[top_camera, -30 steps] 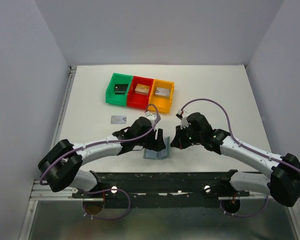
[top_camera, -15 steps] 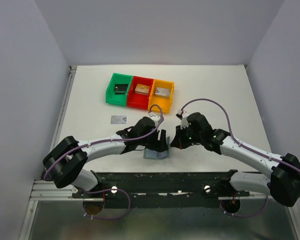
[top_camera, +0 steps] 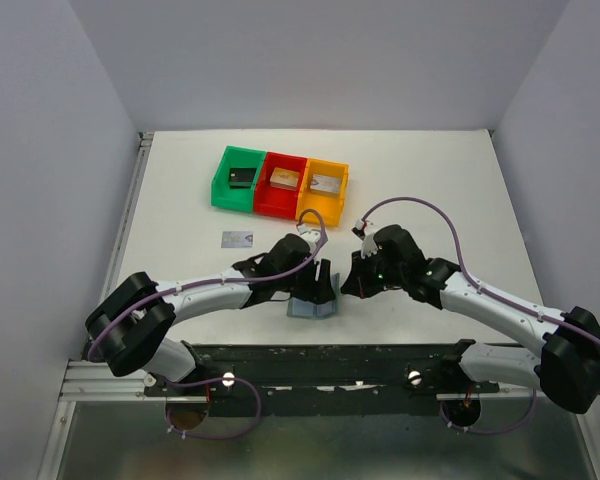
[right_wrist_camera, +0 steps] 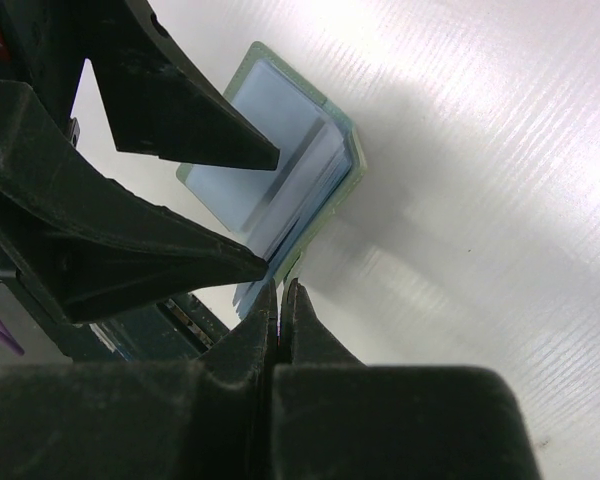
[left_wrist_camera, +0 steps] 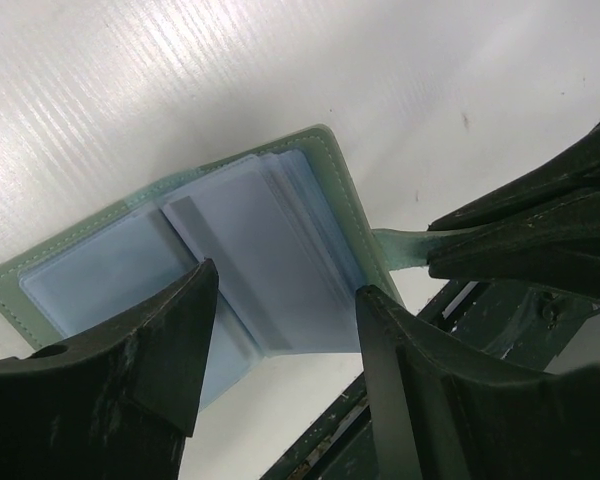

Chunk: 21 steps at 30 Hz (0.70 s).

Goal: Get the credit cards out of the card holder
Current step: Remove the credit card from the card holder.

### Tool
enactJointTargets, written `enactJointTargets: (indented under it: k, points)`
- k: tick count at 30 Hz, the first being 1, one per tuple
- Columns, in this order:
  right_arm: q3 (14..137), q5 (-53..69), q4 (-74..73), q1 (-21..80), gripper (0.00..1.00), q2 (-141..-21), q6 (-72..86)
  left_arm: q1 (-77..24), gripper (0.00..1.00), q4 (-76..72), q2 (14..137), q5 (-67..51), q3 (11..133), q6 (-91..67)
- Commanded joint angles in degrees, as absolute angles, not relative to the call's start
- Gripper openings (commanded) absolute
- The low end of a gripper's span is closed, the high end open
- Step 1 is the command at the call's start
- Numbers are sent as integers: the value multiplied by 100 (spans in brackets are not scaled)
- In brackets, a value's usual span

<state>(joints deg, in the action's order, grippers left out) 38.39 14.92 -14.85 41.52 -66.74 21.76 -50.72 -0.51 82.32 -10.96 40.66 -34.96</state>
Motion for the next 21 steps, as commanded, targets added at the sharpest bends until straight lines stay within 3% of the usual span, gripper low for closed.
enactJointTargets:
  k: [1, 8, 21]
  points:
    - [3779, 1608, -1485, 4131, 0, -6636, 2092, -5098, 72, -79, 8104, -932, 3876, -3585]
    - [3762, 1600, -1477, 4131, 0, -6627, 2092, -5089, 80, -272, 7656, -870, 3692, -3718]
    - [3744, 1600, -1476, 4122, 0, -6601, 2100, -5001, 76, -27, 7786, -703, 3718, -3718]
